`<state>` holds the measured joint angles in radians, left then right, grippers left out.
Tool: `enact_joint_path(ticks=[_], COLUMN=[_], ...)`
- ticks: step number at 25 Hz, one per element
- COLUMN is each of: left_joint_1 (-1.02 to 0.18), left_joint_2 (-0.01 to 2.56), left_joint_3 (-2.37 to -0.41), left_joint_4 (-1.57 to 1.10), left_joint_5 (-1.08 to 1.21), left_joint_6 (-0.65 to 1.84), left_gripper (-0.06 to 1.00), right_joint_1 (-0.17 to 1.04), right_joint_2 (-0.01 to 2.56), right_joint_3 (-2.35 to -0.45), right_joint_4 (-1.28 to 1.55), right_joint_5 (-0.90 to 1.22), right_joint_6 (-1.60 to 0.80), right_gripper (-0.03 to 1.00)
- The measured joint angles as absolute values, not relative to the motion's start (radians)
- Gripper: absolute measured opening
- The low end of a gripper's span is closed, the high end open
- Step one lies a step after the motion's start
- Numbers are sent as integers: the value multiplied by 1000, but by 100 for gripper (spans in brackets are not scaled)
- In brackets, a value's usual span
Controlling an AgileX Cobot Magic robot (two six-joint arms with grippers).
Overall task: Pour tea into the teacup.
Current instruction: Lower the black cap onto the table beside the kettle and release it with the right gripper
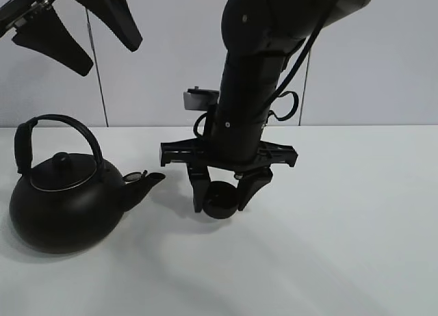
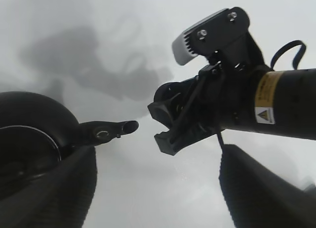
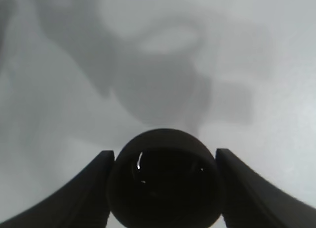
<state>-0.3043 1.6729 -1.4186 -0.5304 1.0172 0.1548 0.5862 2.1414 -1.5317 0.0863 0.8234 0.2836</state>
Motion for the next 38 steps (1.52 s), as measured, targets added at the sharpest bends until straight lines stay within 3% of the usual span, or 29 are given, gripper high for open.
enact_joint_path(ticks=[22, 29, 38], left_joint_1=[-304, -304, -304], left_joint_2=[1673, 1673, 1673], left_joint_3=[-1419, -1419, -1419], left_joint_4=[-530, -530, -530], left_joint_5=[995, 995, 995], left_joint_6=[155, 155, 155], left_gripper=[51, 51, 51], right_joint_1=[595, 595, 584], right_joint_2=[2189, 2189, 2116], right_joint_3=[-1538, -1538, -1538], right_joint_4=[97, 98, 97], right_joint_5=[823, 823, 855], right_joint_6=[287, 287, 288], right_gripper=[40, 51, 52])
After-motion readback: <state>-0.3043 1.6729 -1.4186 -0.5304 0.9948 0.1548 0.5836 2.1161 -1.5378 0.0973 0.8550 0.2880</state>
